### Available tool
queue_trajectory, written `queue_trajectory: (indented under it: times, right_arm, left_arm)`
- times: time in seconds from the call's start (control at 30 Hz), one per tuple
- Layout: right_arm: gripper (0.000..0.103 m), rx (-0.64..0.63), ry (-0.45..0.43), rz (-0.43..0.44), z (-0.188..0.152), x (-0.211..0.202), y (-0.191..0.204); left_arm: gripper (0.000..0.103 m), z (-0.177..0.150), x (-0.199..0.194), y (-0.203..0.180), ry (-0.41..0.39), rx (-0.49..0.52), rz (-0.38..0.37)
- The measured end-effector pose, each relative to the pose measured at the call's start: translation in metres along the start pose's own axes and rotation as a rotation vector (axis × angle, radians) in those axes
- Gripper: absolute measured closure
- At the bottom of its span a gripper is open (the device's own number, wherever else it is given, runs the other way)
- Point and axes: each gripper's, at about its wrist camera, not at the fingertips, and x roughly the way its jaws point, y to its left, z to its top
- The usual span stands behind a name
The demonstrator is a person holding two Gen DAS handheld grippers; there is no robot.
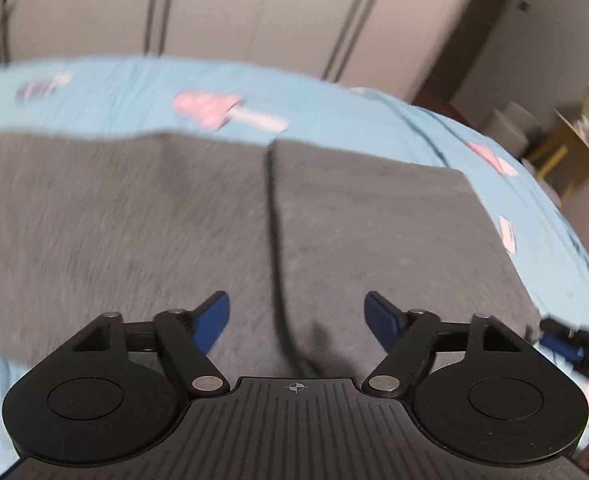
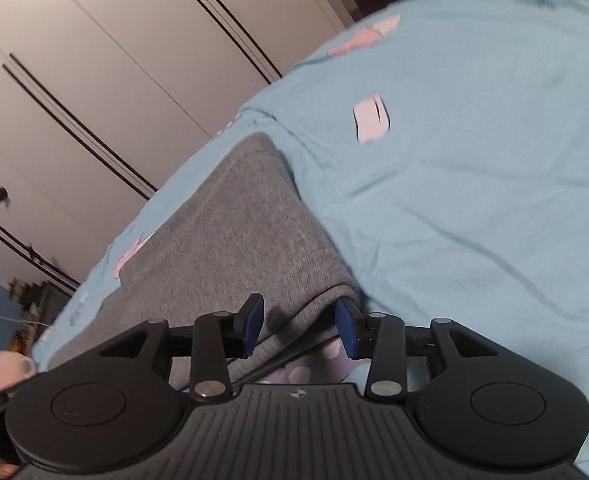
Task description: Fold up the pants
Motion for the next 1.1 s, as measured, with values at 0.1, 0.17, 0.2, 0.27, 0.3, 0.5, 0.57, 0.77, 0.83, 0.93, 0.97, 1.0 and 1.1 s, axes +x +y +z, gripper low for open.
queue_trajectory:
  times: [0.1,0.17,0.2,0.27,0.3,0.5,0.57,0.77,0.83,0.93,0.97,1.0,1.1]
  right_arm:
    - [0.064,-0.076,-0.048,0.042,0.003,-0.006,0.014]
    - [0.060,-0.131,-0.063,0.069,0.006,-0.011,0.026]
    - [0.057,-0.144,-0.068,0.075,0.008,-0.013,0.030]
    - [0.056,-0.147,-0.076,0.099,0.012,-0.018,0.033]
    - [0.056,-0.141,-0.081,0.115,0.013,-0.021,0.034]
    - [0.052,-0.057,-0.035,0.245,0.023,0.019,0.031]
    - [0.052,0.101,0.094,0.208,0.020,0.056,0.006]
    - [0.083,0.415,0.147,0.276,0.012,0.085,-0.050]
    - [0.083,0.372,0.138,0.268,0.012,0.085,-0.045]
    - [0.083,0.330,0.118,0.258,0.010,0.084,-0.040]
    - [0.082,0.327,0.118,0.256,0.010,0.084,-0.039]
    - [0.082,0.327,0.117,0.255,0.011,0.086,-0.040]
    - [0.082,0.317,0.110,0.256,0.011,0.084,-0.041]
  left_arm:
    - [0.019,0.003,0.001,-0.012,-0.003,0.028,-0.027]
    - [0.019,0.005,0.001,-0.013,-0.023,0.014,-0.064]
    - [0.018,0.005,0.000,-0.015,-0.028,0.011,-0.095]
    - [0.014,0.004,0.003,-0.016,-0.016,0.015,-0.135]
    - [0.014,0.003,0.007,-0.019,0.000,0.020,-0.132]
    - [0.018,-0.008,0.053,-0.002,0.173,-0.046,0.037]
    - [0.021,-0.011,0.045,0.019,0.149,-0.120,-0.006]
    - [0.007,-0.024,-0.023,0.106,-0.123,-0.358,0.074]
    - [0.007,-0.033,-0.043,0.148,-0.182,-0.492,0.114]
    - [0.007,-0.048,-0.057,0.211,-0.200,-0.711,0.099]
    - [0.007,-0.053,-0.059,0.229,-0.202,-0.788,0.110]
    - [0.007,-0.059,-0.060,0.242,-0.206,-0.851,0.129]
    - [0.008,-0.069,-0.057,0.270,-0.232,-0.946,0.082]
